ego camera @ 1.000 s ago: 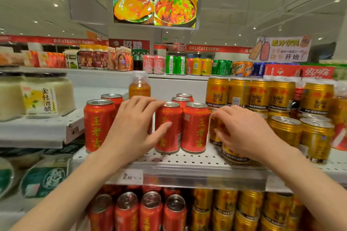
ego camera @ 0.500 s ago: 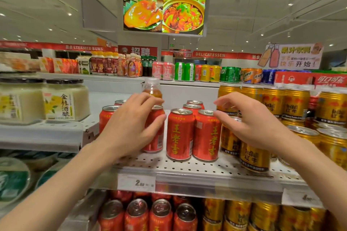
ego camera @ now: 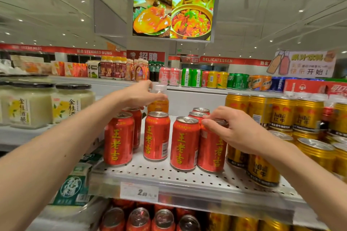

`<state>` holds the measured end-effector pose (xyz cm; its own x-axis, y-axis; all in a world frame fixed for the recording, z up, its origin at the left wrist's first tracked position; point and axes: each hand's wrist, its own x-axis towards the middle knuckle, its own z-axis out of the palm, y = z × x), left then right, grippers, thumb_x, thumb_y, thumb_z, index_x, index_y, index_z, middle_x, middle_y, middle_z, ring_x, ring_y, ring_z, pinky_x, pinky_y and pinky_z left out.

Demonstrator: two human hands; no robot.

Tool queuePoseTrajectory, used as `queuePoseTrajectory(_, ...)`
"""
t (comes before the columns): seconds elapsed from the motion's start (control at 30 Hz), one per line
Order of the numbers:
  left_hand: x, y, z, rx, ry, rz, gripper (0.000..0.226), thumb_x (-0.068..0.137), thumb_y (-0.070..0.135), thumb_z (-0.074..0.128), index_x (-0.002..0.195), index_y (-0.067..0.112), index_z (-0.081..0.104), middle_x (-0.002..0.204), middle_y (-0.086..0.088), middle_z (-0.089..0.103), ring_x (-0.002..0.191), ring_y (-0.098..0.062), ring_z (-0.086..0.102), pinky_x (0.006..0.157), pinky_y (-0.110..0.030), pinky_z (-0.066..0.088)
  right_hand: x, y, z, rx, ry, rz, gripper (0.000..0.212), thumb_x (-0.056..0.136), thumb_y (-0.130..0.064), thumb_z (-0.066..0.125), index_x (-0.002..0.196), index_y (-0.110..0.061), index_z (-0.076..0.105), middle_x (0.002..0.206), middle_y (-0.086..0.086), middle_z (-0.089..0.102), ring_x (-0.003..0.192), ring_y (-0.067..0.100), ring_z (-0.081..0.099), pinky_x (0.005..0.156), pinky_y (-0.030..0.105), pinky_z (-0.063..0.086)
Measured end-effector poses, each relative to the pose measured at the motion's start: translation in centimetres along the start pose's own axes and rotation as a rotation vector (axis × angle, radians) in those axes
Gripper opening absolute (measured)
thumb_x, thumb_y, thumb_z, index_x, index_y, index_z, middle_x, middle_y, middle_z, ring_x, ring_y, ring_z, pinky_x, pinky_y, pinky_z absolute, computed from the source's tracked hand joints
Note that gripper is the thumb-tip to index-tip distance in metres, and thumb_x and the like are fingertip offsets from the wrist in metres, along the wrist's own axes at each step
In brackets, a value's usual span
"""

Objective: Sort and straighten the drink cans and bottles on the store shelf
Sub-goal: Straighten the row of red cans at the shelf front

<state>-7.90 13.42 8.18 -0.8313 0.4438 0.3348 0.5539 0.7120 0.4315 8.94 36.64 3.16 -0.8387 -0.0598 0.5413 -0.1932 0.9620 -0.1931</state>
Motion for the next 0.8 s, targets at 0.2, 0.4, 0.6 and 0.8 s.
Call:
queuePoseTrajectory(0.2, 0.5, -0.3, 0.7, -0.035, -0.013, 0.039, 0.052, 0.083, 0.059, 0.071, 0.112, 0.02, 0.054, 0.099, 0.004, 0.065, 0.089, -0.014, 0.065, 0.078, -0.036, 0.058, -0.1, -0.3, 0.1, 0.008, 0.0, 0.011, 0.04, 0.096, -0.055, 0.048, 0.114, -0.028, 0.071, 0.103, -0.015, 0.06, 0.1, 0.007, 0.057, 0.087, 0.03, 0.048)
queuePoseTrajectory(0.4, 0.4, -0.7, 0.4, -0.172, 0.183, 0.074, 0.048, 0.082, 0.057, 0.072, 0.107, 0.019, 0.058, 0.098, -0.001, 0.069, 0.088, -0.017, 0.067, 0.07, -0.034, 0.054, -0.3, -0.3, 0.0, 0.016, -0.007, 0.016, 0.043, 0.096, -0.057, 0.047, 0.116, -0.028, 0.071, 0.108, -0.012, 0.062, 0.104, 0.009, 0.059, 0.091, 0.036, 0.051)
queuePoseTrajectory(0.6, -0.8, 0.5, -3.4, -0.452, 0.449, 0.104, 0.087, 0.059, 0.078, 0.065, 0.123, 0.019, 0.055, 0.111, 0.001, 0.068, 0.102, -0.016, 0.066, 0.086, -0.044, 0.059, -0.3, -0.4, -0.1, 0.019, -0.011, 0.022, 0.047, 0.095, -0.059, 0.046, 0.118, -0.028, 0.072, 0.113, -0.011, 0.064, 0.106, 0.009, 0.06, 0.091, 0.036, 0.052)
queuePoseTrajectory(0.8, -3.0, 2.1, -6.7, -0.686, 0.563, 0.177, 0.056, 0.086, 0.054, 0.07, 0.123, 0.013, 0.06, 0.111, -0.003, 0.07, 0.101, -0.016, 0.07, 0.079, -0.035, 0.06, 0.2, -0.2, -0.5, 0.054, -0.057, 0.051, 0.051, 0.093, -0.065, 0.043, 0.111, -0.03, 0.074, 0.113, -0.012, 0.066, 0.105, 0.008, 0.06, 0.092, 0.035, 0.05)
